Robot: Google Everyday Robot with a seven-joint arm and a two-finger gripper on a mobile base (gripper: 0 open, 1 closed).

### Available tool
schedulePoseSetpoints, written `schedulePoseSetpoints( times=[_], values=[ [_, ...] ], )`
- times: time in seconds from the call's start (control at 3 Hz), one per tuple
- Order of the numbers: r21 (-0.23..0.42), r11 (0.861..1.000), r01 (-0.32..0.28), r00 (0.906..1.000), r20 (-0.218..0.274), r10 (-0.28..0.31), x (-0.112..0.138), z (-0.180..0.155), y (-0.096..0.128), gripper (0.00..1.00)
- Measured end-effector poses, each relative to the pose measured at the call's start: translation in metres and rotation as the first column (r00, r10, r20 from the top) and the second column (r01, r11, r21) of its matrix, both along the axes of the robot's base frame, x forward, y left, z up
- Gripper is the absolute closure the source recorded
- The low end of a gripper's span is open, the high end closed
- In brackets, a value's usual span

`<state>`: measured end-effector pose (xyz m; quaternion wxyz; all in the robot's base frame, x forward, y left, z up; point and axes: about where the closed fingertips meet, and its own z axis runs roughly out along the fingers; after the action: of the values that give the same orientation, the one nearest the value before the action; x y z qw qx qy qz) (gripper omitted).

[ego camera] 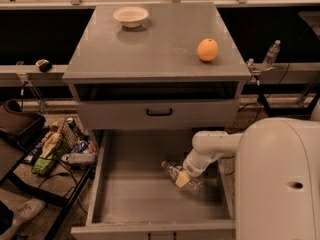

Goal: Place water bottle into middle drawer

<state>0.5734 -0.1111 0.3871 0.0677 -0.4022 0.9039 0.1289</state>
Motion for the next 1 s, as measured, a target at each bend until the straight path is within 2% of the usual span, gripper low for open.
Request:
schedulePoseSetpoints(
  times=[0.33,0.67,1.0],
  values=[
    [0.000,1.000,0.000,1.0000,0.000,0.000,0.0000,0.0000,0.0000,0.14],
    [0.000,1.000,0.000,1.0000,0.000,0.000,-0.0001,-0.0001,0.0000,0.00],
    [-0.006,1.000,0.000,1.0000,0.000,0.000,0.0005,0.0034,0.0004,0.00]
  ],
)
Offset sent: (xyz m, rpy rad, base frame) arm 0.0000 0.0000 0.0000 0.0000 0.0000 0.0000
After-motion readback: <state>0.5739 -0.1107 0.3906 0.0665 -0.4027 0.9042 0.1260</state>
